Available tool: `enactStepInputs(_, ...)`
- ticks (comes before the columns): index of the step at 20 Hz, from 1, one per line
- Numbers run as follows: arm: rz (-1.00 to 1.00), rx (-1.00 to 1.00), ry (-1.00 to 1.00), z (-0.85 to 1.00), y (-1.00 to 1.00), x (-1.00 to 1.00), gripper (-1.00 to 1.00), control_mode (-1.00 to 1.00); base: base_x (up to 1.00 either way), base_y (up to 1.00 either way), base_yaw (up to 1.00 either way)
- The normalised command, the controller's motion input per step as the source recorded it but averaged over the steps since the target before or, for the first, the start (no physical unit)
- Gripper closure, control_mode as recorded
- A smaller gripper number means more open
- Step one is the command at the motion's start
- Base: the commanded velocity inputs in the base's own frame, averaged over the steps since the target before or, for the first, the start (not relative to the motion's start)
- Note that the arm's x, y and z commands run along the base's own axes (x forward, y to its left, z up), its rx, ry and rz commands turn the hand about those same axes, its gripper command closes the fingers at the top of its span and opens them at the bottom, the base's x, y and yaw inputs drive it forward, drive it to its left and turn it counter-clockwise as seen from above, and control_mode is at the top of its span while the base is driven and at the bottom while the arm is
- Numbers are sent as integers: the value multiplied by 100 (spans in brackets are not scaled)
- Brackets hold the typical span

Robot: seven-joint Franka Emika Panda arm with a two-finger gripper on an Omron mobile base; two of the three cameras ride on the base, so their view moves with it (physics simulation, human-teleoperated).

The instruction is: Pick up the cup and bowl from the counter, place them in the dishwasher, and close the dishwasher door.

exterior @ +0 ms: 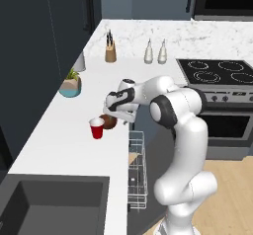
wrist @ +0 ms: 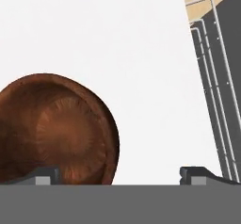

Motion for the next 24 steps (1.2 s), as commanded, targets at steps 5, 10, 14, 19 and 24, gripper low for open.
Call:
enactStepInputs(5,-1,-1,2,-7,22,30,-100,-100,0,0,0)
enactStepInputs(10,0,-2,3,-27,6,19,-100,-100,0,0,0)
enactStepInputs(14,0,-6,5,-47,16,2,100,-100,0,0,0)
enactStepInputs(19,0,-5,4,-32,13,3,100,-100,0,0,0)
enactStepInputs(24,0,0,1,-3,0,3,100,-100,0,0,0)
